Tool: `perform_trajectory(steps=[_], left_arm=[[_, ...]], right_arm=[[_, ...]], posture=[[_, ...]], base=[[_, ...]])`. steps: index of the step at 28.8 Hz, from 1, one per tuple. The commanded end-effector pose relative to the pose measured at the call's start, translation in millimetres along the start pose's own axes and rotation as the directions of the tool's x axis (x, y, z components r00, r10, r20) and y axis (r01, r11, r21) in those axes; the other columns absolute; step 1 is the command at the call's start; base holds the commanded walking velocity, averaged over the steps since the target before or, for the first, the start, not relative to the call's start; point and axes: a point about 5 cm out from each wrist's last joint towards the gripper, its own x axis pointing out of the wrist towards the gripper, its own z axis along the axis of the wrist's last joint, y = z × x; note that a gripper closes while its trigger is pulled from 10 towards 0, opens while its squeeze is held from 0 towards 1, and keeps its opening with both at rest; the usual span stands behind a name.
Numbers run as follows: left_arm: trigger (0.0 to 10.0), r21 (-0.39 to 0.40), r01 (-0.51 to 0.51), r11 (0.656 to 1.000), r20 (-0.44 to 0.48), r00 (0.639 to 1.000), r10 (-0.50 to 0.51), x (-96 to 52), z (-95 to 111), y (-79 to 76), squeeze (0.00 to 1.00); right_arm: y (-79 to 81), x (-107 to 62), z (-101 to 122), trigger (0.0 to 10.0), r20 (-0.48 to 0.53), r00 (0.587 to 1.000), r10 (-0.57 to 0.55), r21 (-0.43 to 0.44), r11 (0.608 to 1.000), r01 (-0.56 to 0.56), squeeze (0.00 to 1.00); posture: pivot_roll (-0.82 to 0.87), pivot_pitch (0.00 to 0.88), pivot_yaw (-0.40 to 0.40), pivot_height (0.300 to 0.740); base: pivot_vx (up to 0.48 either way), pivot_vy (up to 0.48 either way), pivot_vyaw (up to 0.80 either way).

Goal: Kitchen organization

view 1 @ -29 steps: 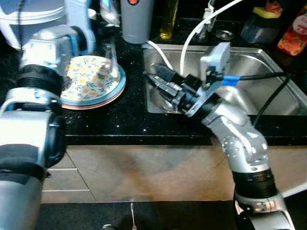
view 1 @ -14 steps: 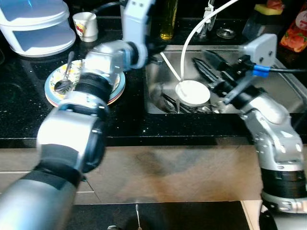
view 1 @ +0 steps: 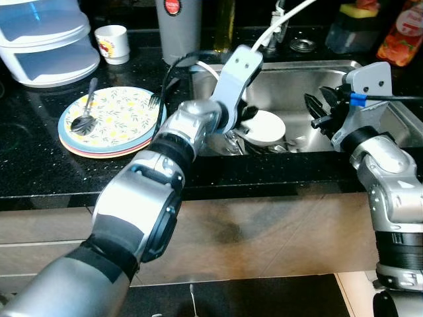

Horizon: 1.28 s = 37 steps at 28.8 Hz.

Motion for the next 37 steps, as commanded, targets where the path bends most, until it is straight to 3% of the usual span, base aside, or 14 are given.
perform_trajectory(steps=[1,2,7,9,10,12,13,20,21,25,26,27,28,37], left_arm=[[10.0,-0.007,0.002,1.0,0.092,0.996,-0.001,-0.8,12.9,0.3,1.0],[10.0,-0.03,0.0,1.0,0.164,0.986,0.005,-3.6,23.6,3.9,0.0],[10.0,-0.065,-0.12,0.991,0.328,0.935,0.134,-23.7,53.1,34.7,0.0],[10.0,0.02,-0.181,0.983,0.334,0.928,0.164,-37.0,57.6,52.0,0.0],[10.0,0.105,-0.248,0.963,0.242,0.946,0.217,-50.1,48.0,72.7,0.0],[10.0,0.132,-0.29,0.948,0.187,0.946,0.264,-57.5,41.2,84.4,0.0],[10.0,0.117,-0.358,0.926,0.098,0.932,0.348,-76.7,24.1,110.4,0.0],[10.0,0.027,-0.455,0.89,0.011,0.89,0.455,-90.4,-0.1,131.4,0.0],[10.0,-0.005,-0.495,0.869,0.003,0.869,0.495,-90.7,-4.6,133.7,1.0],[10.0,-0.05,-0.515,0.856,0.004,0.857,0.516,-88.8,-6.7,133.0,1.0],[10.0,-0.089,-0.516,0.852,0.005,0.855,0.519,-85.8,-7.0,130.5,1.0],[10.0,-0.127,-0.503,0.855,0.004,0.862,0.507,-83.0,-6.8,127.7,0.06],[10.0,-0.141,-0.497,0.856,-0.004,0.865,0.501,-80.7,-7.0,125.4,0.0],[10.0,-0.173,-0.411,0.895,-0.036,0.911,0.411,-68.5,-4.5,110.9,0.0]], right_arm=[[-4.8,2.7,6.6,10.0,0.044,0.997,-0.064,0.009,0.998,0.063,0.0],[-7.7,4.2,12.0,10.0,0.085,0.991,-0.104,0.021,0.995,0.102,0.0],[-16.1,5.5,37.5,10.0,0.26,0.941,-0.217,0.125,0.974,0.19,0.0],[-21.6,4.9,44.7,10.0,0.296,0.917,-0.267,0.173,0.959,0.224,0.0],[-23.8,4.5,44.4,10.0,0.295,0.911,-0.289,0.198,0.951,0.238,0.0],[-23.9,4.5,42.8,10.0,0.29,0.911,-0.293,0.204,0.949,0.241,0.0],[-21.2,5.1,37.0,10.0,0.275,0.916,-0.291,0.216,0.947,0.236,0.0],[-6.2,10.7,37.2,10.0,0.299,0.927,-0.225,0.233,0.96,0.158,0.0],[13.3,13.3,42.0,10.0,0.323,0.943,-0.079,0.193,0.981,0.016,0.0],[37.1,12.7,44.1,10.0,0.335,0.939,0.081,0.141,0.981,-0.135,0.0],[56.8,9.6,44.7,10.0,0.343,0.919,0.197,0.117,0.961,-0.249,0.0],[68.3,6.0,45.4,10.0,0.348,0.902,0.256,0.112,0.944,-0.311,0.0],[73.7,3.6,46.1,10.0,0.353,0.896,0.271,0.12,0.936,-0.331,0.0],[78.0,0.3,50.2,10.0,0.371,0.894,0.252,0.166,0.929,-0.33,0.0]], posture=[[0.02,0.1,0.054,0.74],[0.02,0.1,0.049,0.74],[0.02,0.102,0.046,0.74],[0.04,0.108,0.041,0.74],[0.05,0.11,0.042,0.74],[0.05,0.11,0.042,0.74],[0.07,0.119,0.025,0.74],[0.07,0.119,0.011,0.74],[0.06,0.125,0.012,0.74],[0.05,0.141,0.013,0.74],[0.05,0.15,0.014,0.74],[0.05,0.163,0.017,0.74],[0.05,0.174,0.021,0.74],[0.05,0.224,0.041,0.74]], base=[[0.0,0.0,0.0],[0.0,0.0,0.0],[0.0,0.0,0.0],[0.0,0.0,0.0],[0.0,0.0,0.0],[0.0,0.0,0.0],[0.0,0.0,0.0],[0.0,0.0,0.0],[0.0,0.0,0.0],[0.0,0.0,0.0],[0.0,0.0,0.0],[0.0,0.0,0.0],[0.0,0.0,0.0],[0.0,0.0,0.0]])
